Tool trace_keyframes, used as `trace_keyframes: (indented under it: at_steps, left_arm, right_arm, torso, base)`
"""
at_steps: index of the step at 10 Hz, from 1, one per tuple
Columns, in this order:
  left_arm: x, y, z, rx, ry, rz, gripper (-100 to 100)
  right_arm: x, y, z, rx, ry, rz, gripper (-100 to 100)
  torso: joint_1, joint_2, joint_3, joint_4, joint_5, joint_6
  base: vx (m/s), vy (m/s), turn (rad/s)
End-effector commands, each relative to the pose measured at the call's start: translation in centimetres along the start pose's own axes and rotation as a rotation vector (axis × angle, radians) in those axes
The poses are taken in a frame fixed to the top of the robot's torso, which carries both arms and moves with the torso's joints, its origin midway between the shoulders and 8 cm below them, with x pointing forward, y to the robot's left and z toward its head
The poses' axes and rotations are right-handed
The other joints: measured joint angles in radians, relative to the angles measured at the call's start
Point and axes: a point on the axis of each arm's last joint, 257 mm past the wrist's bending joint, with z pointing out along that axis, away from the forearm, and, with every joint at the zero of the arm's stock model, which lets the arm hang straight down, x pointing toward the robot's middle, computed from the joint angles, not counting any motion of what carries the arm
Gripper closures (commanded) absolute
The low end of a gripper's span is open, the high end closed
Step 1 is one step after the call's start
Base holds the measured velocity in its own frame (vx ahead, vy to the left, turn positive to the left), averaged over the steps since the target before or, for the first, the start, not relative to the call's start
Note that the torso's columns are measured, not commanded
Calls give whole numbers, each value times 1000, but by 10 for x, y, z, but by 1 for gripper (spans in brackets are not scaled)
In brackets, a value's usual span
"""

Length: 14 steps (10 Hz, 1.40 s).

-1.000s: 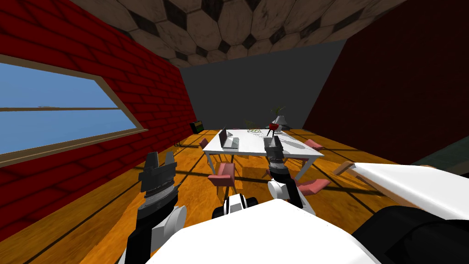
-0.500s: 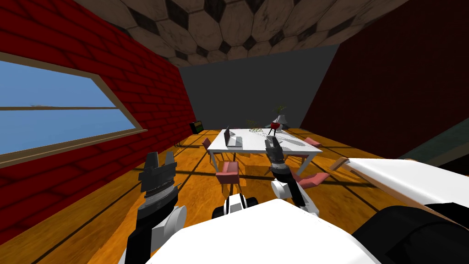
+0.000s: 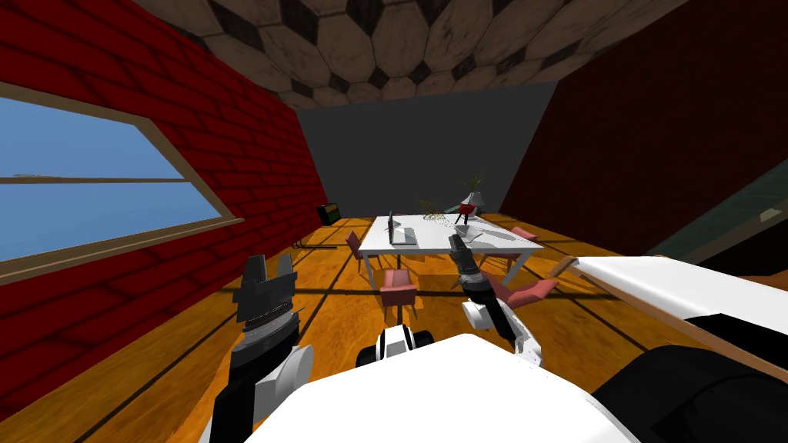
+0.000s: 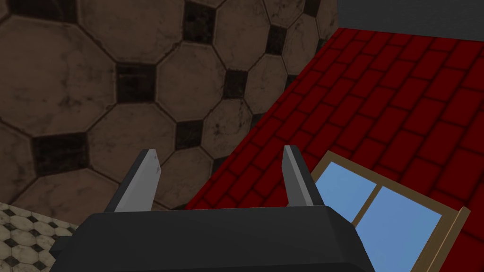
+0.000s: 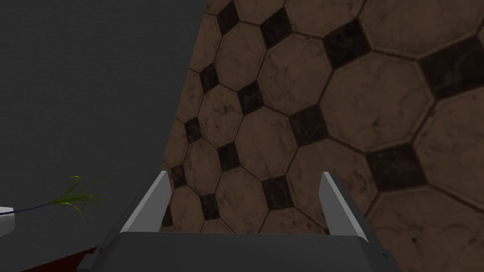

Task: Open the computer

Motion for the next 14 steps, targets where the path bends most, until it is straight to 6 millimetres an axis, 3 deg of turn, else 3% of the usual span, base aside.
trace_keyframes:
  at_steps: [1, 6, 7, 14]
  left_arm:
    - [0, 0, 0, 0, 0, 0, 0]
    - [0, 0, 0, 0, 0, 0, 0]
    - [0, 0, 0, 0, 0, 0, 0]
    - [0, 0, 0, 0, 0, 0, 0]
  right_arm:
    - [0, -17, -6, 12, 36, -106, -100]
    - [-7, -63, -22, 47, 149, -386, -100]
    - [-7, -64, -22, 50, 149, -386, -100]
    - [-29, -137, -50, 111, 347, -764, -100]
  torso:
    - [-1, -1, -1, 0, 0, 0]
    - [-2, 0, 0, 0, -1, 0]
    - [0, -1, 0, 0, 0, 0]
    - [-4, -2, -1, -1, -1, 0]
  base:
    - [21, 249, -34]
    - [50, 245, -65]
    - [34, 228, -34]
    - [78, 236, -48]
